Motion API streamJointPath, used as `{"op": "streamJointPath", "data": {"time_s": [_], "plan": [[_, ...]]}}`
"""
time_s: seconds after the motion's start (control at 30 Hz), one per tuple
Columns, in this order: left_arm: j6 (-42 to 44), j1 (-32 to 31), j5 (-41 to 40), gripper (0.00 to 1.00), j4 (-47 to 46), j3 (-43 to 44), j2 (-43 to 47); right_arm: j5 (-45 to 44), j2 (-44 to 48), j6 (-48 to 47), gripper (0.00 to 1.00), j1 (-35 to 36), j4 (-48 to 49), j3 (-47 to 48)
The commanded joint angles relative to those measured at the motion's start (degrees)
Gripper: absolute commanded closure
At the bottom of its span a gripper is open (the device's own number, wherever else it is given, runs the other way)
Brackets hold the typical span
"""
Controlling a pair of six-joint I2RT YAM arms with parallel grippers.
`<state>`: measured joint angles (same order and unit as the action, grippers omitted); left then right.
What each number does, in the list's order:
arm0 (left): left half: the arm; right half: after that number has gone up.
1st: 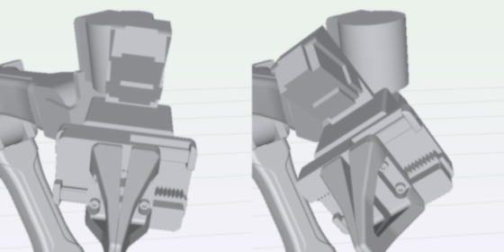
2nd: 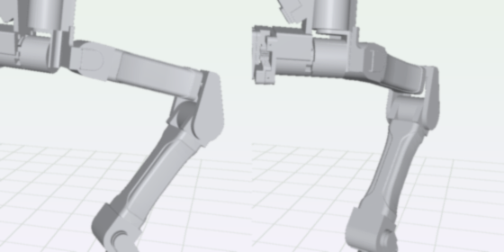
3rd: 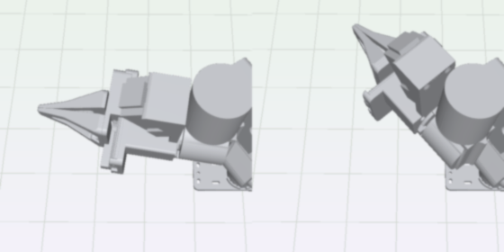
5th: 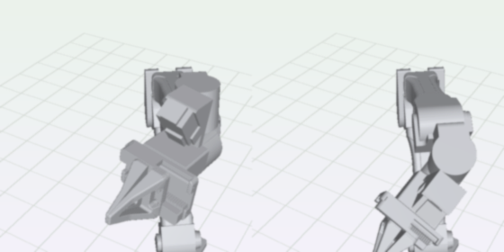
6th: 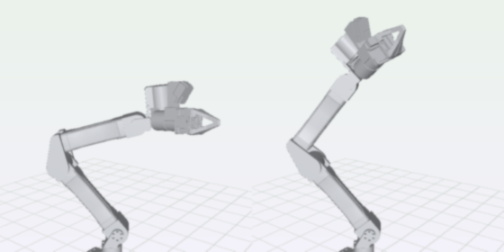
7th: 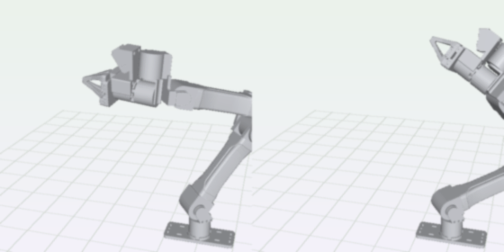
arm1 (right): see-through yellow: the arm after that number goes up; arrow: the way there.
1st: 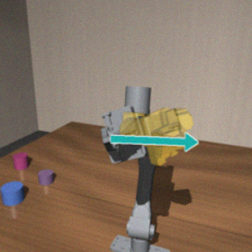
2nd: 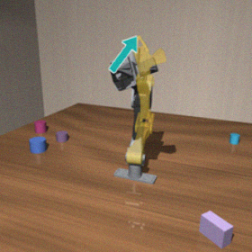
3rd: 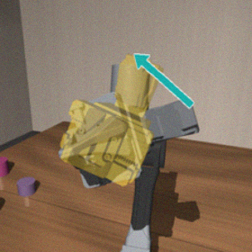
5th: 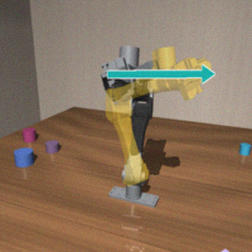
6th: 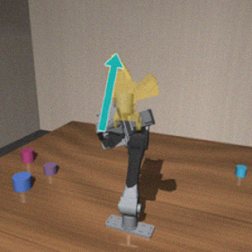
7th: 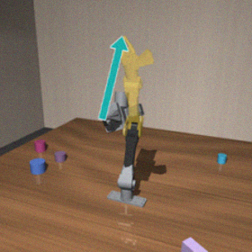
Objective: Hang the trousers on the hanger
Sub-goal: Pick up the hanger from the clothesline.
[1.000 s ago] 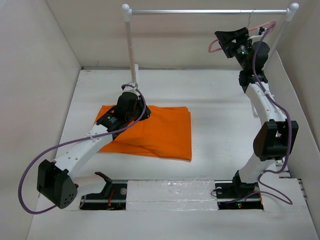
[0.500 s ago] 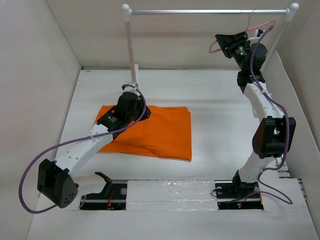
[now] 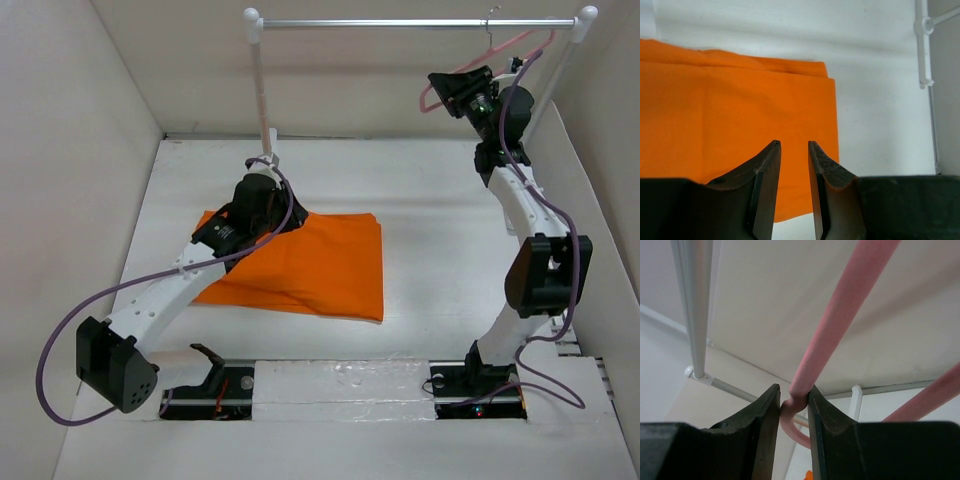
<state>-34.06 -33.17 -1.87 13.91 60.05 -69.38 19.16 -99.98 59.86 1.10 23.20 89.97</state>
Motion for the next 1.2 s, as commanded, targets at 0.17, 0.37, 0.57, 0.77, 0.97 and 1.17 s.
{"op": "streamJointPath", "data": {"time_s": [0.17,0.37,0.57,0.77,0.97,1.17], "plan": [[0.22,0.21,5.47,0.7,-0.82,8.58,-1.45,4.57,7.17,-5.1,0.69,-0.93,1.41,-2.34],[0.93,0.21,9.16,0.58,-1.61,13.77,-3.12,7.29,10.24,-7.91,0.69,-0.93,0.18,-5.42],[2.16,0.21,13.55,0.57,-1.34,20.27,-7.16,10.19,12.88,-10.37,0.69,-1.54,0.0,-9.46],[2.42,0.21,18.03,0.56,-1.87,27.3,-10.94,13.27,16.13,-12.48,0.69,-1.54,-0.09,-13.33],[0.05,0.21,25.77,0.55,-5.47,33.37,-16.3,16.34,18.95,-15.12,0.7,-2.68,2.7,-16.75],[-0.21,-0.32,27.45,0.55,-5.91,38.74,-21.14,21.27,16.59,-8.89,0.7,-5.41,15.08,-17.46]]}}
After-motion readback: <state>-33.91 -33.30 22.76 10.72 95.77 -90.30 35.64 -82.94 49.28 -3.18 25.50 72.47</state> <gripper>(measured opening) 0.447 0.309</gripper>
